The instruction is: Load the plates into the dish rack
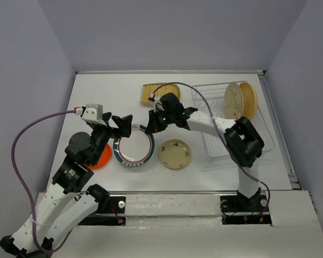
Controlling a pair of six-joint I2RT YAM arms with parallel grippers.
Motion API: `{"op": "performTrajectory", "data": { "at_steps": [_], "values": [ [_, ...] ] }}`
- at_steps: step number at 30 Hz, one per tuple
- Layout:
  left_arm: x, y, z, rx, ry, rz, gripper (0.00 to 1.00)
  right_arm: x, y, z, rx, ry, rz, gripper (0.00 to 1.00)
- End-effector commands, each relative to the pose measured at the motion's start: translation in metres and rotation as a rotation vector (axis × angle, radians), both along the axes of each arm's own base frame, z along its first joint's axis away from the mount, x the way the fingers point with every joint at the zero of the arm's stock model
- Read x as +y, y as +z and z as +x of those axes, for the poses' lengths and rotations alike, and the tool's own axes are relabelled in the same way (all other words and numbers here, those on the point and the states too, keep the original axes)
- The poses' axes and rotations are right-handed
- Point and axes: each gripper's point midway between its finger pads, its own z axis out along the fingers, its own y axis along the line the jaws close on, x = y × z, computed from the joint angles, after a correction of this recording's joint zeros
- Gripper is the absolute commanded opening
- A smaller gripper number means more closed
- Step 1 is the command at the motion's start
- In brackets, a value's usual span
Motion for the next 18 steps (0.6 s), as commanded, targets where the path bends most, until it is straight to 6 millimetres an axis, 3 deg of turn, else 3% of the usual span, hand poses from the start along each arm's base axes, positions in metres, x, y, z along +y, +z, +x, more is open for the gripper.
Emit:
{"op": "performTrajectory", "data": {
  "at_steps": [1,2,3,4,5,6,7,8,12,17,18],
  "values": [
    [-0.002,0.017,-0.003,-0.062,-0.023,-0.036,0.99,-0.068,0.140,0.063,-0.315,-0.260,0.134,0.07],
    [-0.003,0.017,-0.004,-0.064,-0.029,-0.037,0.99,-0.103,0.145,0.082,-0.349,-0.366,0.101,0.07],
    [-0.003,0.018,-0.005,-0.067,-0.033,-0.038,0.99,-0.126,0.159,0.090,-0.386,-0.431,0.092,0.07],
    [-0.003,0.019,-0.006,-0.070,-0.034,-0.042,0.99,-0.152,0.188,0.088,-0.438,-0.494,0.097,0.07],
    [-0.003,0.020,-0.007,-0.073,-0.037,-0.044,0.99,-0.174,0.197,0.093,-0.482,-0.553,0.062,0.07],
    [-0.002,0.021,-0.007,-0.077,-0.037,-0.046,0.99,-0.216,0.206,0.110,-0.551,-0.725,-0.036,0.07],
    [-0.002,0.023,-0.009,-0.082,-0.039,-0.048,0.99,-0.239,0.213,0.112,-0.595,-0.809,-0.106,0.07],
    [-0.001,0.023,-0.009,-0.083,-0.035,-0.049,0.99,-0.283,0.224,0.114,-0.666,-0.954,-0.251,0.07],
    [-0.003,0.025,-0.012,-0.089,-0.058,-0.056,0.99,-0.360,0.245,0.104,-0.788,-1.200,-0.535,0.07],
    [-0.005,0.024,-0.012,-0.087,-0.066,-0.054,0.99,-0.409,0.265,0.098,-0.848,-1.318,-0.742,0.07],
    [-0.005,0.024,-0.012,-0.087,-0.066,-0.054,0.99,-0.408,0.267,0.100,-0.854,-1.310,-0.753,0.07]
  ]
}}
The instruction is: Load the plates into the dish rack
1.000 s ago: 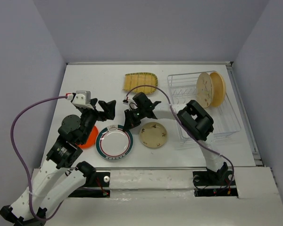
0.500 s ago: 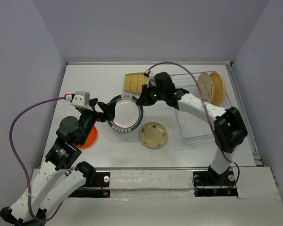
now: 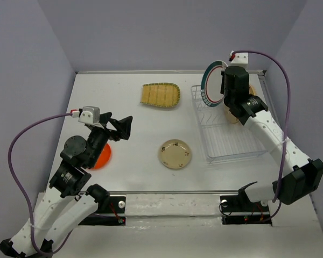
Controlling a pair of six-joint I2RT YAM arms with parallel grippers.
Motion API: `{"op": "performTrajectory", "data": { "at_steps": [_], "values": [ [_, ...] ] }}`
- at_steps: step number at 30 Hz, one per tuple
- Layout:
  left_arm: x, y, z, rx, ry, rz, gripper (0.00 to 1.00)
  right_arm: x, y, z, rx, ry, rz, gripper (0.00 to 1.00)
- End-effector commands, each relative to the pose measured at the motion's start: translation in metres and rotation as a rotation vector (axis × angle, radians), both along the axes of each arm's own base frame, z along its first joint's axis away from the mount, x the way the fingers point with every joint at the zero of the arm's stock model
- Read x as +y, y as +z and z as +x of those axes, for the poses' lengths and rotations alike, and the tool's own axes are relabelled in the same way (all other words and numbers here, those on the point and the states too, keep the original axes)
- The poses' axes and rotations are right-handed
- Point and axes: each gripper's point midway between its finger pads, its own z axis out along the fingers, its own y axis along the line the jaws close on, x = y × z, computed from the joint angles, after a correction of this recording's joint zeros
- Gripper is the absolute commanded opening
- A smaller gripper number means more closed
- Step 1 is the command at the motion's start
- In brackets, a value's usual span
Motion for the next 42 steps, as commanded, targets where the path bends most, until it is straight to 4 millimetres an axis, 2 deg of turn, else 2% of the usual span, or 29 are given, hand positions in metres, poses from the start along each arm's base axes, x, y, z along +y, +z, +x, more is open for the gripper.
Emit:
{"op": "performTrajectory", "data": {
  "at_steps": [1,8,13,18,23,27,40,42],
  "values": [
    [0.000,0.011,0.000,-0.042,-0.005,-0.025,0.99,-0.051,0.026,-0.005,0.001,-0.236,-0.197,0.07],
    [-0.002,0.011,-0.002,-0.043,-0.016,-0.028,0.99,-0.064,0.004,0.001,0.092,-0.303,-0.326,0.07],
    [-0.002,0.011,-0.001,-0.042,-0.013,-0.026,0.99,-0.068,0.008,0.005,0.105,-0.312,-0.364,0.07],
    [-0.003,0.011,-0.002,-0.043,-0.021,-0.028,0.99,-0.069,-0.001,0.011,0.162,-0.297,-0.452,0.07],
    [-0.003,0.011,-0.002,-0.043,-0.021,-0.029,0.99,-0.064,-0.011,0.016,0.204,-0.232,-0.509,0.07],
    [-0.003,0.010,-0.002,-0.041,-0.021,-0.026,0.99,-0.055,-0.029,0.022,0.239,-0.157,-0.528,0.07],
    [-0.002,0.009,0.000,-0.037,-0.013,-0.020,0.99,-0.039,-0.072,0.028,0.340,-0.056,-0.597,0.07],
    [-0.003,0.009,0.000,-0.037,-0.017,-0.022,0.99,-0.041,-0.076,0.027,0.356,-0.061,-0.617,0.07]
  ]
}}
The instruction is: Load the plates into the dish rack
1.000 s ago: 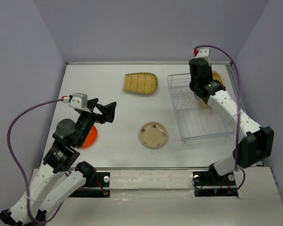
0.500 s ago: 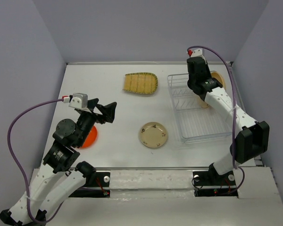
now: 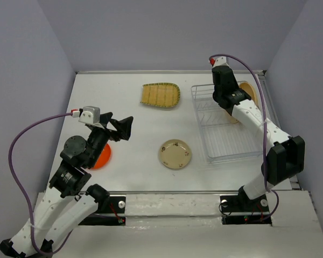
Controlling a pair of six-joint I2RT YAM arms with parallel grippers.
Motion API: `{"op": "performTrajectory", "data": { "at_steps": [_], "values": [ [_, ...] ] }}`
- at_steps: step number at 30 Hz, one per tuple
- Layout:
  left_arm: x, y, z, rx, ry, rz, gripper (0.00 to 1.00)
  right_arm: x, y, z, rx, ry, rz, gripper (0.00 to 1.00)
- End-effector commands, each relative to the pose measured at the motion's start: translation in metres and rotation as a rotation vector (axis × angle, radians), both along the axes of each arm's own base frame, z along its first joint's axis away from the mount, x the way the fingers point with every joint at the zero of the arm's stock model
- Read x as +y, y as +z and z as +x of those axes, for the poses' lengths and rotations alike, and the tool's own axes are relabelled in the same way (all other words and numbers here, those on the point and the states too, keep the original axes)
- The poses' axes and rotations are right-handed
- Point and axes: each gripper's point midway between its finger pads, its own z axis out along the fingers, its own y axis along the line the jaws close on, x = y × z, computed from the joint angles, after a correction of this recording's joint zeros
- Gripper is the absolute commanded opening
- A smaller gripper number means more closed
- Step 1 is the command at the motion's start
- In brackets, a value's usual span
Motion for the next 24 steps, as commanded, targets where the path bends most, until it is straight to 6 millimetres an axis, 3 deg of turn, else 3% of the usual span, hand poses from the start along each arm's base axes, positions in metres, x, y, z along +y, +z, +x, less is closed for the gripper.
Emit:
{"op": "performTrajectory", "data": {
  "at_steps": [1,5,9,13,17,19,24],
  "values": [
    [0.000,0.009,0.001,-0.037,0.000,-0.021,0.99,0.005,-0.020,0.000,0.073,0.029,-0.053,0.07],
    [0.001,0.009,0.002,-0.037,0.011,-0.021,0.99,0.010,-0.020,0.001,0.080,0.055,-0.072,0.07],
    [0.001,0.008,0.003,-0.033,0.009,-0.020,0.99,0.002,-0.011,0.003,0.067,0.009,-0.129,0.07],
    [0.001,0.009,0.002,-0.036,0.006,-0.019,0.99,-0.001,0.020,0.006,-0.023,-0.017,-0.174,0.07],
    [0.002,0.009,0.002,-0.036,0.012,-0.019,0.99,0.000,0.034,0.009,-0.066,-0.007,-0.182,0.07],
    [0.001,0.008,0.002,-0.034,0.009,-0.019,0.99,0.001,0.034,0.009,-0.073,-0.003,-0.169,0.07],
    [0.000,0.010,0.000,-0.040,0.000,-0.025,0.99,0.003,-0.006,0.001,-0.024,-0.017,-0.086,0.07]
  ]
}}
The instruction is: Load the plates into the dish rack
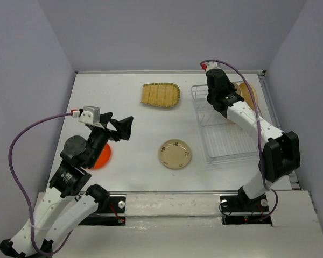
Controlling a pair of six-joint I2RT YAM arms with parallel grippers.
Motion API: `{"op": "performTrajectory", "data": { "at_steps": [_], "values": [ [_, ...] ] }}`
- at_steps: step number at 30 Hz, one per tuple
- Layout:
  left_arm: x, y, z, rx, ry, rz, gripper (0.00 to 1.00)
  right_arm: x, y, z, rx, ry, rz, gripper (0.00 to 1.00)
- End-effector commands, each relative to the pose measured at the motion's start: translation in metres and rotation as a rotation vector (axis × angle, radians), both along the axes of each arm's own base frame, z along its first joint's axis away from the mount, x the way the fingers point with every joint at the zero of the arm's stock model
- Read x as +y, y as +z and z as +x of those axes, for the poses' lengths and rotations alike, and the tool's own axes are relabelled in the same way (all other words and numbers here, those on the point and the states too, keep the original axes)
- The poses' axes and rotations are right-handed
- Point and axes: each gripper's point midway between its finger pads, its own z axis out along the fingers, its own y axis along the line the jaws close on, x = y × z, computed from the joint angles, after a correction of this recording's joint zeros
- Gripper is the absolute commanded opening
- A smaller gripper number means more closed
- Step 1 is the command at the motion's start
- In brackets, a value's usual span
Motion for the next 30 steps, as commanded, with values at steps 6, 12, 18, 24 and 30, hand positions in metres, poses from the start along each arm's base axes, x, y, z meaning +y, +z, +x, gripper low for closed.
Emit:
{"op": "performTrajectory", "data": {
  "at_steps": [6,12,18,24,30],
  "values": [
    [-0.001,0.009,0.001,-0.036,-0.003,-0.022,0.99,0.012,-0.035,-0.013,-0.055,-0.020,0.253,0.07],
    [-0.002,0.008,0.002,-0.031,-0.008,-0.020,0.99,-0.001,-0.054,-0.011,-0.067,-0.084,0.410,0.10],
    [-0.004,0.004,0.004,-0.022,-0.008,-0.012,0.99,-0.015,-0.039,-0.009,-0.127,-0.169,0.438,0.68],
    [-0.004,0.003,0.006,-0.017,-0.002,-0.008,0.99,0.016,0.007,-0.019,-0.183,-0.014,0.618,0.76],
    [-0.001,0.001,0.010,-0.008,0.024,-0.001,0.99,0.144,0.020,-0.053,-0.072,0.385,1.017,0.75]
  ]
}}
